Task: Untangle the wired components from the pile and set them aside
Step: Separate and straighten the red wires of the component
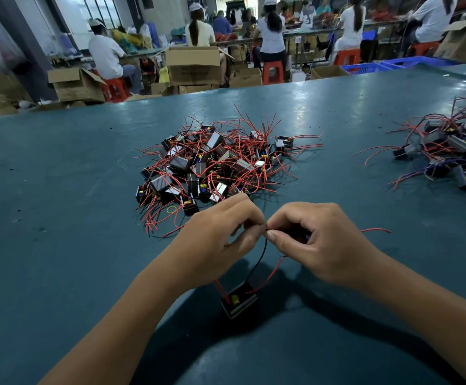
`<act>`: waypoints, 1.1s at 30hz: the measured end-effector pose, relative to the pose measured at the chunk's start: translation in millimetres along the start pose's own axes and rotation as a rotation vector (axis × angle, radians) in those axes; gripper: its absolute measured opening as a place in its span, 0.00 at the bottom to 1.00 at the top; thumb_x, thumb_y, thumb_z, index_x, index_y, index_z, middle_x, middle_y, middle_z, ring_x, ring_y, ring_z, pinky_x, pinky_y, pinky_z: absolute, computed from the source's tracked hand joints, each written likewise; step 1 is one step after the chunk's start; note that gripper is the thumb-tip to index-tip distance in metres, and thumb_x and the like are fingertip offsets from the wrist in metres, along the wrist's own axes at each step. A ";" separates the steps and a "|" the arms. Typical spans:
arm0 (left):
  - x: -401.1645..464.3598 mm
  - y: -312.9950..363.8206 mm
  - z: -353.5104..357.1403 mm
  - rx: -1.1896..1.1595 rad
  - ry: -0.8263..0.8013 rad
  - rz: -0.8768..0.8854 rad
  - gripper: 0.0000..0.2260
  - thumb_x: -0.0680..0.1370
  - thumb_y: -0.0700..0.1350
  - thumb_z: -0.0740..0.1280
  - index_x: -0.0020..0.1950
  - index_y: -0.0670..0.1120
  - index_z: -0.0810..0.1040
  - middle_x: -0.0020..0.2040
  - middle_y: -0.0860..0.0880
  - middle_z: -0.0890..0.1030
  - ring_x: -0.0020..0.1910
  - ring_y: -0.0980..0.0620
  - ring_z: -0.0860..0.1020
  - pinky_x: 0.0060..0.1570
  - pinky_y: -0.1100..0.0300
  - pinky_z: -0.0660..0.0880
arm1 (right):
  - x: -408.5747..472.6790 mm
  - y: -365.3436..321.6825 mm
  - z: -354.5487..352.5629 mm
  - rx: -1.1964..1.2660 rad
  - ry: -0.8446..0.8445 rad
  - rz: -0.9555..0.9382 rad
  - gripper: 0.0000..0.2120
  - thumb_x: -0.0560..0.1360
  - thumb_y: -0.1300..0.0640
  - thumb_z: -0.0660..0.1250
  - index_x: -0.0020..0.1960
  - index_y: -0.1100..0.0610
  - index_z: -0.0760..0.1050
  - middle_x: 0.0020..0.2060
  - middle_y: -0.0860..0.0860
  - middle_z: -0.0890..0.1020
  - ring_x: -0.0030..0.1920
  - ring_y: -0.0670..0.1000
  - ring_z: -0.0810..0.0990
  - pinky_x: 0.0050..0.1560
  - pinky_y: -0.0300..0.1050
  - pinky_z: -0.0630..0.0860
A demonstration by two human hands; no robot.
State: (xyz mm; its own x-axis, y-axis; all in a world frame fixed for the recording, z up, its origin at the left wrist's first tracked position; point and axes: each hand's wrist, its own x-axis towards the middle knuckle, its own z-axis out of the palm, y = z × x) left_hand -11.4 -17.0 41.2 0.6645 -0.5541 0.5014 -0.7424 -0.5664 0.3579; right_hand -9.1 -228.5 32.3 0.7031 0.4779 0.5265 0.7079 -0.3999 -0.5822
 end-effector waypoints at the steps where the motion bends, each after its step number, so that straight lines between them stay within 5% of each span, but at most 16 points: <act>1: 0.0 0.3 1.5 -0.058 -0.012 -0.057 0.04 0.81 0.45 0.63 0.47 0.49 0.75 0.41 0.60 0.72 0.38 0.59 0.70 0.38 0.63 0.68 | 0.1 -0.3 0.3 -0.010 0.003 -0.006 0.01 0.75 0.60 0.71 0.44 0.56 0.81 0.33 0.41 0.78 0.33 0.41 0.75 0.37 0.27 0.67; 7: 5.0 10.3 7.6 -0.691 -0.074 -0.554 0.09 0.76 0.45 0.63 0.36 0.51 0.76 0.32 0.52 0.68 0.31 0.54 0.63 0.31 0.61 0.58 | -0.8 -0.6 3.8 -0.074 0.032 -0.033 0.01 0.75 0.61 0.72 0.44 0.57 0.81 0.34 0.45 0.79 0.35 0.43 0.75 0.38 0.28 0.67; 10: 5.6 12.1 11.3 -0.830 -0.065 -0.660 0.13 0.78 0.39 0.63 0.34 0.51 0.76 0.31 0.52 0.70 0.30 0.55 0.64 0.29 0.64 0.59 | -1.2 -1.2 6.2 -0.102 0.035 -0.046 0.01 0.74 0.61 0.71 0.43 0.57 0.81 0.34 0.45 0.79 0.35 0.43 0.75 0.38 0.28 0.67; 17: 2.8 1.7 6.2 -0.583 -0.139 -0.469 0.09 0.78 0.53 0.68 0.49 0.49 0.82 0.35 0.58 0.75 0.34 0.57 0.68 0.35 0.65 0.65 | 2.2 7.5 1.6 -0.023 0.143 0.106 0.06 0.75 0.59 0.73 0.41 0.51 0.81 0.30 0.42 0.79 0.32 0.42 0.76 0.34 0.29 0.67; 24: 1.7 -5.2 10.6 -0.345 -0.154 -0.385 0.06 0.79 0.49 0.70 0.46 0.47 0.79 0.33 0.62 0.74 0.31 0.62 0.68 0.33 0.71 0.64 | 1.6 6.5 0.2 0.000 0.098 0.142 0.05 0.76 0.57 0.73 0.42 0.50 0.82 0.32 0.42 0.81 0.32 0.43 0.78 0.34 0.31 0.69; 33: -1.6 -14.6 7.9 -0.129 -0.049 -0.347 0.05 0.77 0.50 0.72 0.44 0.55 0.77 0.39 0.59 0.76 0.35 0.56 0.71 0.37 0.65 0.68 | 3.1 18.2 -3.0 0.004 0.022 0.227 0.05 0.76 0.59 0.72 0.46 0.50 0.79 0.35 0.44 0.83 0.36 0.43 0.80 0.38 0.32 0.73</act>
State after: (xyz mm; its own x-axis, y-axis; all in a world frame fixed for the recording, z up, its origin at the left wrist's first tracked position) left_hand -0.9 -12.7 28.9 0.8794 -0.3734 0.2954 -0.4750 -0.6460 0.5975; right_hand 6.2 -236.6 25.2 0.8455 0.3589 0.3954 0.5313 -0.4921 -0.6896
